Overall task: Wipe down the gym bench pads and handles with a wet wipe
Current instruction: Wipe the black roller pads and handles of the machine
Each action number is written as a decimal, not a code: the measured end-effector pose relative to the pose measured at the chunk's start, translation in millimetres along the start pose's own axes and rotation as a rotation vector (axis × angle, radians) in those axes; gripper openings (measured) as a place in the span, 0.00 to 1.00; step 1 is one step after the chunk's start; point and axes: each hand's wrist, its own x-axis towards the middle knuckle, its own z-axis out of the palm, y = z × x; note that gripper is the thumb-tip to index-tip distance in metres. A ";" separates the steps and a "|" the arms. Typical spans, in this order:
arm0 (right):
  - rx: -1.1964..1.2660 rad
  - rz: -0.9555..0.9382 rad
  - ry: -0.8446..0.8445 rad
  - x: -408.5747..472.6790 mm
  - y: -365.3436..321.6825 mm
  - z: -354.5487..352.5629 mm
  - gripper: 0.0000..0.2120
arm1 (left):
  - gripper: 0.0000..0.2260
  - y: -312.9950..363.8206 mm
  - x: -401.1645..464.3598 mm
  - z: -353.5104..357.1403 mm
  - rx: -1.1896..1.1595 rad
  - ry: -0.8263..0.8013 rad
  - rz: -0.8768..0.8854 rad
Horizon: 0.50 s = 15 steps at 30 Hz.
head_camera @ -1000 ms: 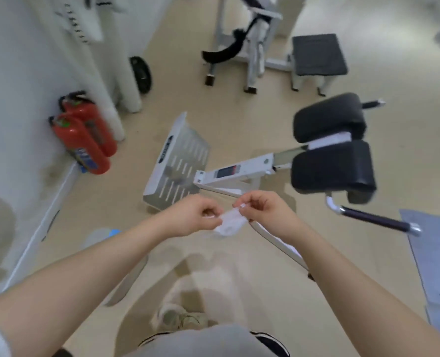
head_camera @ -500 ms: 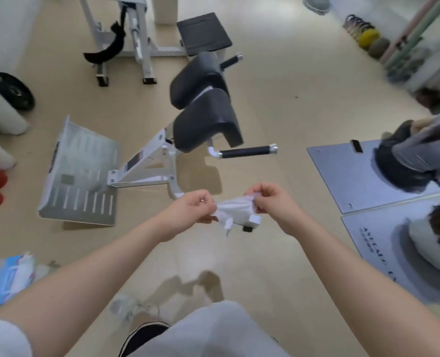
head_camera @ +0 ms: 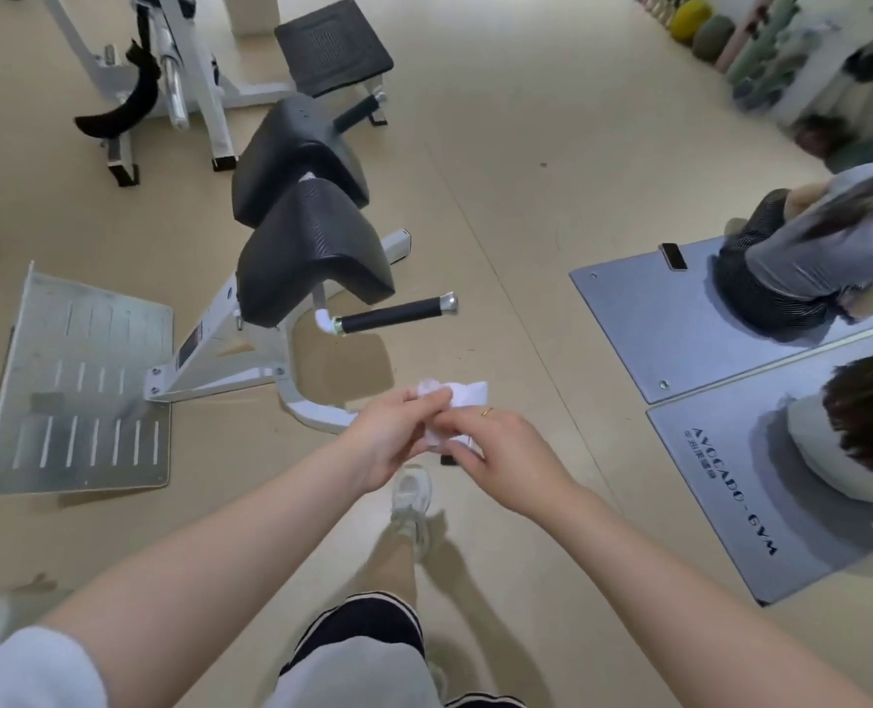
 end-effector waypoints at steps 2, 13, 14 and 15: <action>0.014 -0.005 0.079 24.9 20.3 -16.1 0.09 | 0.02 22.5 31.6 4.1 0.133 0.032 0.047; 0.865 0.415 -0.176 220.4 125.1 -110.7 0.10 | 0.04 188.3 162.1 12.5 0.467 0.045 0.149; 0.889 0.434 -0.179 233.9 130.3 -113.2 0.08 | 0.04 196.6 170.1 11.6 0.466 0.095 0.163; 0.900 0.446 -0.183 247.4 134.9 -115.3 0.07 | 0.05 203.3 178.3 10.5 0.464 0.147 0.169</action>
